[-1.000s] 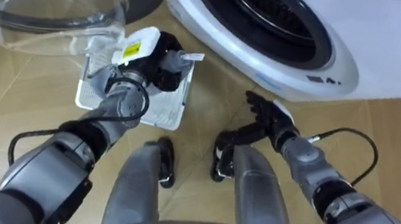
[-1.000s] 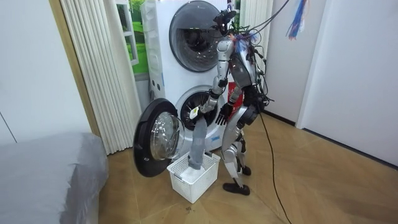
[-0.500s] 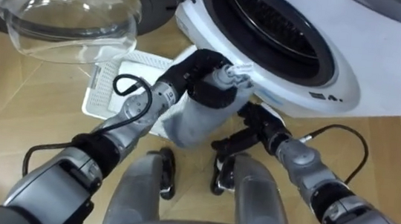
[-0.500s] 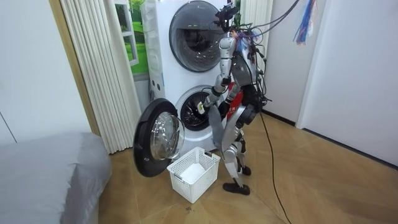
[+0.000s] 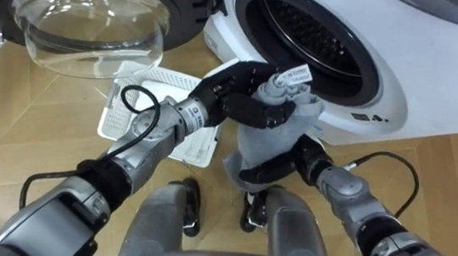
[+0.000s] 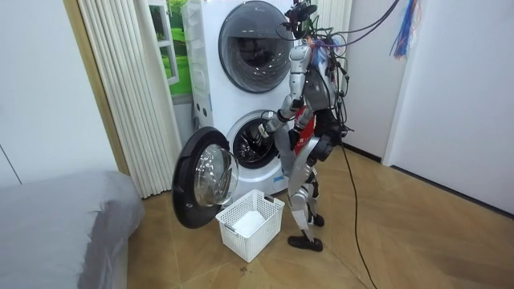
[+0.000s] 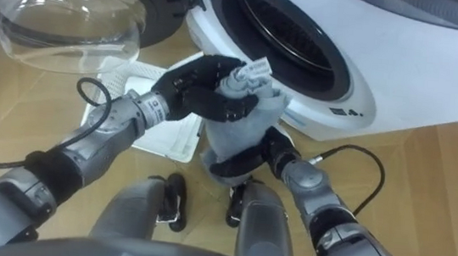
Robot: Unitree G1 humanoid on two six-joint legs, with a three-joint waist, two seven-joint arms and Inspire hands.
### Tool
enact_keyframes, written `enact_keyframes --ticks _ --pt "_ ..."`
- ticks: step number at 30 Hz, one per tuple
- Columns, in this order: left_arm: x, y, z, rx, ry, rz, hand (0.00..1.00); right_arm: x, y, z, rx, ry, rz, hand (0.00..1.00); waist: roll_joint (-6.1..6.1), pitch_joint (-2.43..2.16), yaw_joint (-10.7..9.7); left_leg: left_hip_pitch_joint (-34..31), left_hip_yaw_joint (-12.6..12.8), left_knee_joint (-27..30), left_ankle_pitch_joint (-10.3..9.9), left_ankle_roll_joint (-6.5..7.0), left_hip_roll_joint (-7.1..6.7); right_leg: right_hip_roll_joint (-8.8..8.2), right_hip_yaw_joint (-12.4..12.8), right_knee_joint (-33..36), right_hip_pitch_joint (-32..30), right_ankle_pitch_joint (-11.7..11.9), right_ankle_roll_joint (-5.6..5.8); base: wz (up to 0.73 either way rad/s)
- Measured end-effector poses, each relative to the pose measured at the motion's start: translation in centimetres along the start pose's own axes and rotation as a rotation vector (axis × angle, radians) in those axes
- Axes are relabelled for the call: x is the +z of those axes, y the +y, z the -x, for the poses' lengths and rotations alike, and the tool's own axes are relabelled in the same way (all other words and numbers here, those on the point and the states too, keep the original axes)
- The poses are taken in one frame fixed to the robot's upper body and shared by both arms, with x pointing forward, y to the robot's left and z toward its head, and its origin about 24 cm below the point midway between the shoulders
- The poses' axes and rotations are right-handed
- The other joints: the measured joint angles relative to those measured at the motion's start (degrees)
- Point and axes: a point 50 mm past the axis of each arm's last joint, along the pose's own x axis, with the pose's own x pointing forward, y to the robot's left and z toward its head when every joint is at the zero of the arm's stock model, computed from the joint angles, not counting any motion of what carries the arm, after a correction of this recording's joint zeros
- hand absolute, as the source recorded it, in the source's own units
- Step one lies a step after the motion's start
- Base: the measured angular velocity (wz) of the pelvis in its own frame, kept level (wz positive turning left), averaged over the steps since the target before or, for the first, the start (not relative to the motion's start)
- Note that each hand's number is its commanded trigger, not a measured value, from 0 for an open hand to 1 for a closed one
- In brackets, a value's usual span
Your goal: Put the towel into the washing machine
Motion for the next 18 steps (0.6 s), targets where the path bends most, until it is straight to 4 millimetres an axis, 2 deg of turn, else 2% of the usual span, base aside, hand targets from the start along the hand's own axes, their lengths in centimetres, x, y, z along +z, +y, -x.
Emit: enact_keyframes --ticks 18 --pt "0.18 0.2 0.26 -0.013 -0.057 0.133 1.0 -0.1 0.72 -0.09 0.015 -0.006 -0.043 1.0 -0.01 0.0 0.31 1.21 -0.01 -0.72 0.01 0.0 0.0 0.16 0.14 -0.68 1.19 0.02 0.1 0.0"
